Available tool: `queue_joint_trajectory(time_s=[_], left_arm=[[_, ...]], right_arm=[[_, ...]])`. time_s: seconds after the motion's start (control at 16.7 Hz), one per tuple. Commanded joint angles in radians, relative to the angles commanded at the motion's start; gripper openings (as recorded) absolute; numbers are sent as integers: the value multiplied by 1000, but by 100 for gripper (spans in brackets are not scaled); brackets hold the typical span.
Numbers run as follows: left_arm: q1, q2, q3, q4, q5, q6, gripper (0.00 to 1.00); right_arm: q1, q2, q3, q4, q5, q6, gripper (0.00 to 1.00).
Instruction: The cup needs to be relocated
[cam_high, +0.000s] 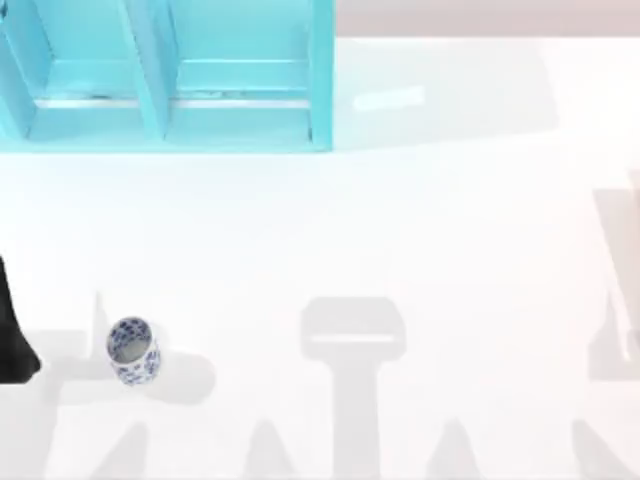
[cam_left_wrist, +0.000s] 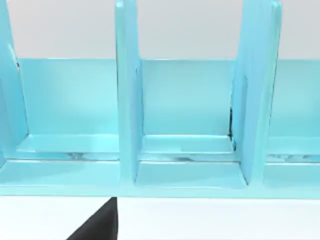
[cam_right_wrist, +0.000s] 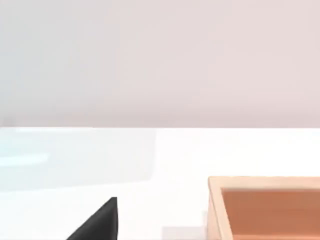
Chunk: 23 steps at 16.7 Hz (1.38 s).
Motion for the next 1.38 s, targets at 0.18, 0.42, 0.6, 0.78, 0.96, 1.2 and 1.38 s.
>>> queue_joint_trajectory(time_s=[0.18, 0.42, 0.6, 0.78, 0.96, 1.2, 1.38], left_arm=[[-4, 11, 11, -11, 0, -3, 100], [-52, 160, 150, -144, 2, -49, 100], [-110, 380, 329, -313, 2, -107, 100], [-179, 664, 540, -512, 1, -174, 100], [-252, 968, 753, -722, -1, -242, 100], [-340, 1311, 1012, -971, -4, -324, 100], [-392, 1494, 1169, -1113, -3, -372, 100]], right_arm=[[0, 0, 0, 0, 0, 0, 100], [0, 0, 0, 0, 0, 0, 100], [0, 0, 0, 0, 0, 0, 100], [0, 0, 0, 0, 0, 0, 100], [0, 0, 0, 0, 0, 0, 100], [0, 0, 0, 0, 0, 0, 100], [0, 0, 0, 0, 0, 0, 100]])
